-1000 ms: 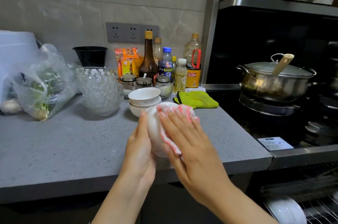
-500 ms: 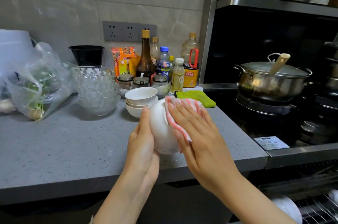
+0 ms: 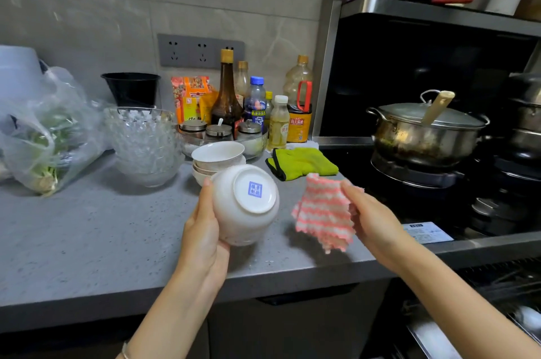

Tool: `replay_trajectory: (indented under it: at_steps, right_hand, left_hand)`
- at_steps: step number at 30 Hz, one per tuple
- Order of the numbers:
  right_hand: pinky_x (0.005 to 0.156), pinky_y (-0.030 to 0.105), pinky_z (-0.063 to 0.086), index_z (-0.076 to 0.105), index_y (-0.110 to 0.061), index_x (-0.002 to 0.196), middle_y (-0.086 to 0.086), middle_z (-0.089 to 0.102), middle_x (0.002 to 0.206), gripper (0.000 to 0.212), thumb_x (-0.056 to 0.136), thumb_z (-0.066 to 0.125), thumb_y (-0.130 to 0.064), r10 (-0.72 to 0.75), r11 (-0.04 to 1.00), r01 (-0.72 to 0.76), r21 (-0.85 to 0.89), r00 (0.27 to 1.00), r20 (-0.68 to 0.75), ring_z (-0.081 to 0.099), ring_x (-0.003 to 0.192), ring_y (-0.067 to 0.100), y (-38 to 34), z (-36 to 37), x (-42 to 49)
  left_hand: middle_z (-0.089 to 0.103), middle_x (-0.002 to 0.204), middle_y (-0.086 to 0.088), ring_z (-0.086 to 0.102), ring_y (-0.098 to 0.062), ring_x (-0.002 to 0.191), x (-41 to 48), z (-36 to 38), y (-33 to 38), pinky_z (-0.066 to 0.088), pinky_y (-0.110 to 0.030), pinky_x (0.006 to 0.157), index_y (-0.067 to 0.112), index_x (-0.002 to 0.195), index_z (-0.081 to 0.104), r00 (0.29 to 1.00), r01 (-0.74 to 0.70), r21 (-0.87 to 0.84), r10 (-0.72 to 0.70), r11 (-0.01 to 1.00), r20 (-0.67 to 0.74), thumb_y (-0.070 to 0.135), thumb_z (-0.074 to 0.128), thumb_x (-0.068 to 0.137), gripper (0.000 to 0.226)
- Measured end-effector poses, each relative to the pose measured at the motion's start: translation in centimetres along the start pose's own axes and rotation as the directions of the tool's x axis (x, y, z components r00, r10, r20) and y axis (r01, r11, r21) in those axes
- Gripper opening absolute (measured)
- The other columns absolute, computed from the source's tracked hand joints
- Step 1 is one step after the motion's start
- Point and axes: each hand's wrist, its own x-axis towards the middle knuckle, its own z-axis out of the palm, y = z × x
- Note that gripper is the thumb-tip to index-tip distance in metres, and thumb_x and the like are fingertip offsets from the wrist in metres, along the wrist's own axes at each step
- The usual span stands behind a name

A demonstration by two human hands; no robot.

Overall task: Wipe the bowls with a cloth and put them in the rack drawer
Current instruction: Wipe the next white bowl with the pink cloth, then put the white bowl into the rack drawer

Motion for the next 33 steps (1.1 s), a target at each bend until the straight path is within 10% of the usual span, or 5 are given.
replay_trajectory:
  at_steps: [3, 6, 21, 30, 33]
  right_hand:
    - [0.062, 0.016, 0.048, 0.066, -0.043, 0.109, 0.004, 0.071, 0.092, 0.034, 0.099, 0.034, -0.048, -0.033, 0.98, 0.046, -0.196, 0.997, 0.065, 0.066, 0.066, 0.01, 0.0, -1.1, 0.9]
    - [0.095, 0.031, 0.037, 0.055, -0.048, 0.125, 0.001, 0.056, 0.133, 0.036, 0.097, 0.033, -0.054, 0.044, 0.927, 0.007, -0.376, 0.991, 0.126, 0.052, 0.122, 0.015, 0.8, -1.8, 1.5]
    - [0.094, 0.028, 0.052, 0.061, -0.02, 0.129, 0.008, 0.06, 0.132, 0.063, 0.078, 0.067, -0.058, 0.008, 0.927, -0.128, 0.351, 0.946, 0.324, 0.058, 0.119, 0.019, 3.3, -9.5, -4.5]
    - [0.076, 0.027, 0.056, 0.059, -0.014, 0.131, 0.007, 0.069, 0.113, 0.079, 0.064, 0.085, -0.047, 0.094, 0.85, -0.127, 0.512, 0.991, 0.09, 0.067, 0.09, 0.014, 8.3, -20.9, -9.0]
    - [0.083, 0.029, 0.055, 0.064, -0.012, 0.125, 0.01, 0.063, 0.127, 0.063, 0.07, 0.082, -0.037, 0.067, 0.816, -0.075, 0.574, 0.997, 0.036, 0.064, 0.111, 0.018, 10.0, -24.0, -9.9]
  left_hand:
    - [0.075, 0.084, 0.008, 0.07, -0.001, 0.074, -0.2, -0.2, -0.3, 0.048, -0.027, 0.069, 0.022, 0.104, 0.065, 1.0, 0.009, 0.009, -0.009, 1.0, 0.022, 0.042, 0.044, 0.097, 0.03]
    - [0.076, 0.09, 0.006, 0.071, -0.003, 0.08, -0.5, 0.2, -0.6, 0.049, -0.029, 0.075, 0.022, 0.103, 0.066, 0.997, 0.024, 0.03, -0.026, 0.999, 0.07, 0.041, 0.043, 0.098, 0.031]
    - [0.075, 0.101, -0.003, 0.071, -0.012, 0.091, -6.3, 9.1, -9.5, 0.053, -0.035, 0.082, 0.02, 0.104, 0.072, 0.854, 0.304, 0.181, -0.352, 0.935, 0.384, 0.045, 0.065, 0.077, 0.038]
    - [0.073, 0.107, -0.006, 0.07, -0.013, 0.096, -8.7, 15.2, -20.5, 0.052, -0.03, 0.084, 0.017, 0.108, 0.071, 0.649, 0.509, 0.251, -0.559, 0.823, 0.516, 0.047, 0.055, 0.081, 0.044]
    - [0.071, 0.114, -0.005, 0.066, -0.014, 0.107, -9.0, 16.7, -24.7, 0.046, -0.033, 0.093, 0.017, 0.114, 0.068, 0.571, 0.505, 0.349, -0.609, 0.789, 0.551, 0.048, 0.048, 0.088, 0.045]
